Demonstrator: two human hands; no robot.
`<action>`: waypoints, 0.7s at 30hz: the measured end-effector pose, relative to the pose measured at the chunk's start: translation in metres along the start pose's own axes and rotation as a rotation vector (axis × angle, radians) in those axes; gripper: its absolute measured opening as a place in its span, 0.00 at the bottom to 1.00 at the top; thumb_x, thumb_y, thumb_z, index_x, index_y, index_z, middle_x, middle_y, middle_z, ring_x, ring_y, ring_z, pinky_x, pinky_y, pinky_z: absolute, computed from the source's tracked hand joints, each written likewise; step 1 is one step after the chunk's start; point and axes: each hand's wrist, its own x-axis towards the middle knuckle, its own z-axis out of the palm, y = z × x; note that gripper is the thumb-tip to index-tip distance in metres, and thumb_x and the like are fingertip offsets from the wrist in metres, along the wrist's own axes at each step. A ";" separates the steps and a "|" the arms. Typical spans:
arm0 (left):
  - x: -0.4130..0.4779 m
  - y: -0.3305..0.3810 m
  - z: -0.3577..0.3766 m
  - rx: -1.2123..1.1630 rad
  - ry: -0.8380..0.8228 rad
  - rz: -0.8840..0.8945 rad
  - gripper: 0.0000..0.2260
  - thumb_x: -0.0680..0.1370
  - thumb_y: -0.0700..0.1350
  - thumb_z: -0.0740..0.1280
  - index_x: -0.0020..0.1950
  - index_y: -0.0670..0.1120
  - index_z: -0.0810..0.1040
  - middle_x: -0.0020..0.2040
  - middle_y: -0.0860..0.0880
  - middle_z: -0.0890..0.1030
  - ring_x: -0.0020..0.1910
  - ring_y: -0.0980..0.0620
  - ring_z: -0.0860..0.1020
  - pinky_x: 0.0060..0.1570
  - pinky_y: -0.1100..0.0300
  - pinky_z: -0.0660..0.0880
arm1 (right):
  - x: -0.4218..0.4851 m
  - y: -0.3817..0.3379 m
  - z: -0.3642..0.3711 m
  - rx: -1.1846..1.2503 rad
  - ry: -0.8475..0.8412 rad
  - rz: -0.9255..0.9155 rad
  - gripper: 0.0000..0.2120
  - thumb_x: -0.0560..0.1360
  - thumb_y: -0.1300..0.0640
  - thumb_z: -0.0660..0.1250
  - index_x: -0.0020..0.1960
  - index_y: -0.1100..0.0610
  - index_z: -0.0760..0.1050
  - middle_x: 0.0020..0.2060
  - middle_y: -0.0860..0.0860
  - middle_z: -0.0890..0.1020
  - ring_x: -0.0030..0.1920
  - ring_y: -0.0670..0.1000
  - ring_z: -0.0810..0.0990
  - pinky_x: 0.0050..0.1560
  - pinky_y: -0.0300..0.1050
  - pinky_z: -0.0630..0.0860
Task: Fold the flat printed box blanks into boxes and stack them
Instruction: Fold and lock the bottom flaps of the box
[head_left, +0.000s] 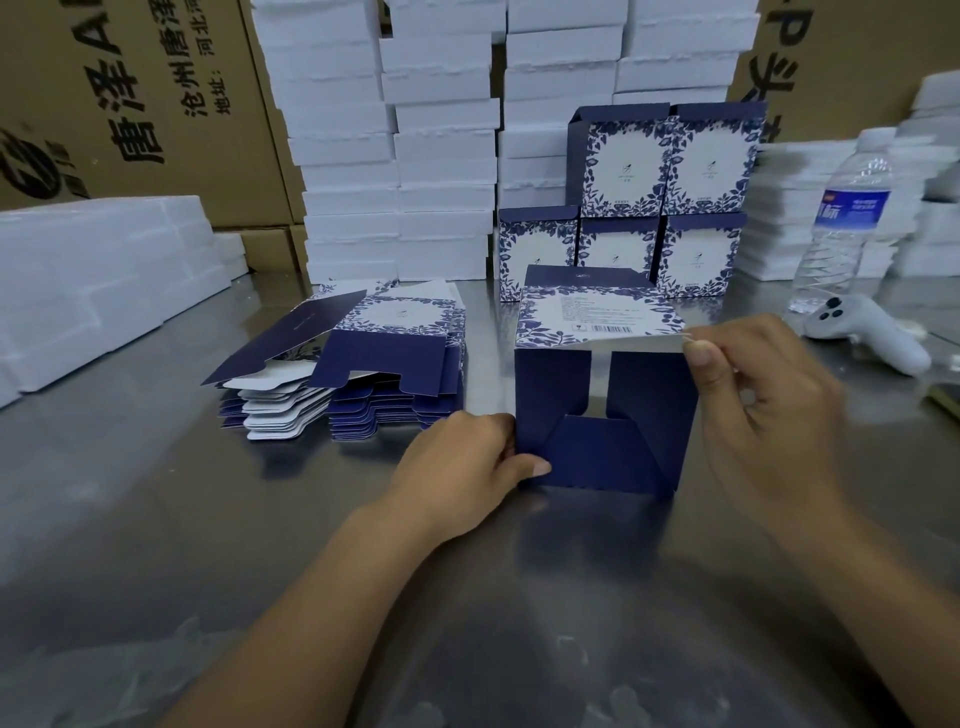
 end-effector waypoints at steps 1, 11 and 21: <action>0.000 0.001 0.001 -0.008 0.018 0.001 0.15 0.77 0.56 0.64 0.42 0.45 0.74 0.38 0.49 0.80 0.40 0.46 0.77 0.40 0.51 0.73 | 0.000 0.001 0.000 0.001 -0.001 0.006 0.16 0.79 0.55 0.58 0.44 0.64 0.79 0.38 0.50 0.73 0.38 0.41 0.66 0.42 0.24 0.64; 0.001 -0.003 -0.001 0.021 -0.004 -0.012 0.12 0.74 0.56 0.70 0.36 0.53 0.71 0.32 0.56 0.73 0.34 0.57 0.72 0.31 0.61 0.64 | 0.000 0.003 -0.002 -0.023 -0.003 0.014 0.15 0.80 0.56 0.58 0.44 0.63 0.79 0.38 0.50 0.73 0.37 0.42 0.67 0.43 0.27 0.64; 0.001 -0.006 0.003 -0.014 0.049 0.051 0.13 0.73 0.56 0.70 0.35 0.53 0.70 0.30 0.56 0.75 0.33 0.57 0.73 0.31 0.62 0.66 | 0.001 0.001 -0.003 -0.002 0.014 0.056 0.14 0.79 0.58 0.59 0.44 0.65 0.79 0.38 0.50 0.73 0.38 0.40 0.67 0.44 0.22 0.63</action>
